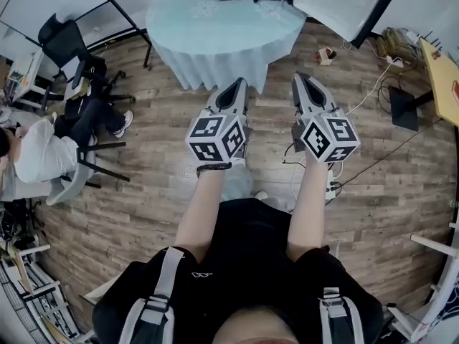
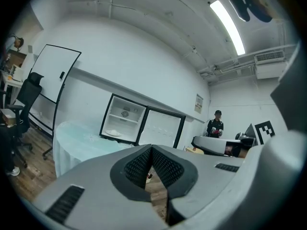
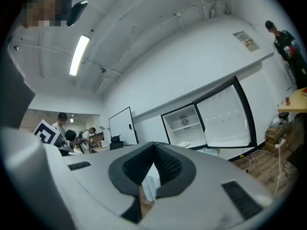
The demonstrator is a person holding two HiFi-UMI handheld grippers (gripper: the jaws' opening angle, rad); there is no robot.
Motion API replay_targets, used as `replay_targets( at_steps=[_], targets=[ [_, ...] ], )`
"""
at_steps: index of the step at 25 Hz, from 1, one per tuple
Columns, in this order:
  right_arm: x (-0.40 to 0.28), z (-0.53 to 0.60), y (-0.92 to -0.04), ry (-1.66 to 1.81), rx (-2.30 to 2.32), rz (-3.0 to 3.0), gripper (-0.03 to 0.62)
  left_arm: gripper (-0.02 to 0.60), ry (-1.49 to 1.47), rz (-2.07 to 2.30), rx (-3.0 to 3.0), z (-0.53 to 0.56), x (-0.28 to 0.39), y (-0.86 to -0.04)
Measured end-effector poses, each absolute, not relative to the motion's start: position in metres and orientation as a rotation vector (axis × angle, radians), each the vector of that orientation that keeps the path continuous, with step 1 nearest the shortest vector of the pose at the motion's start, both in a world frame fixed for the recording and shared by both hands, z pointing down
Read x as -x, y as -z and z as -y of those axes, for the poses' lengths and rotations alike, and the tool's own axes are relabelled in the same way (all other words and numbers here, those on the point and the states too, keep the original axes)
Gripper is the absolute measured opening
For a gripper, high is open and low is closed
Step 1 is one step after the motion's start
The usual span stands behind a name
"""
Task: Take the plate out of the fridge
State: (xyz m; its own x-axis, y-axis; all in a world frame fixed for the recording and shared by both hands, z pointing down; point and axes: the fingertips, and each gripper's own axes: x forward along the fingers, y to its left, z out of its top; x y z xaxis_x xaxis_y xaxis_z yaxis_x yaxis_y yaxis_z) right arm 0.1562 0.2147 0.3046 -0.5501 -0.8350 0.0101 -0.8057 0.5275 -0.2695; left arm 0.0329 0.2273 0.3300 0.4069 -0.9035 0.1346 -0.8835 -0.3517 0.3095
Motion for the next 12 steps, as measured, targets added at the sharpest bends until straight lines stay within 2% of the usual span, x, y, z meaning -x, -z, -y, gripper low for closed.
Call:
replay_targets(
  at_steps=[6, 12],
  targets=[
    [-0.15, -0.171, -0.314, 0.41, 1.446, -2.623, 0.006, -0.002, 0.068, 1.55, -2.302, -0.18, -0.017, -0.338],
    [-0.111, -0.116, -0.32, 0.449, 1.402, -2.63, 0.006, -0.002, 0.093, 1.53, -2.261, -0.126, 0.017, -0.343]
  ],
)
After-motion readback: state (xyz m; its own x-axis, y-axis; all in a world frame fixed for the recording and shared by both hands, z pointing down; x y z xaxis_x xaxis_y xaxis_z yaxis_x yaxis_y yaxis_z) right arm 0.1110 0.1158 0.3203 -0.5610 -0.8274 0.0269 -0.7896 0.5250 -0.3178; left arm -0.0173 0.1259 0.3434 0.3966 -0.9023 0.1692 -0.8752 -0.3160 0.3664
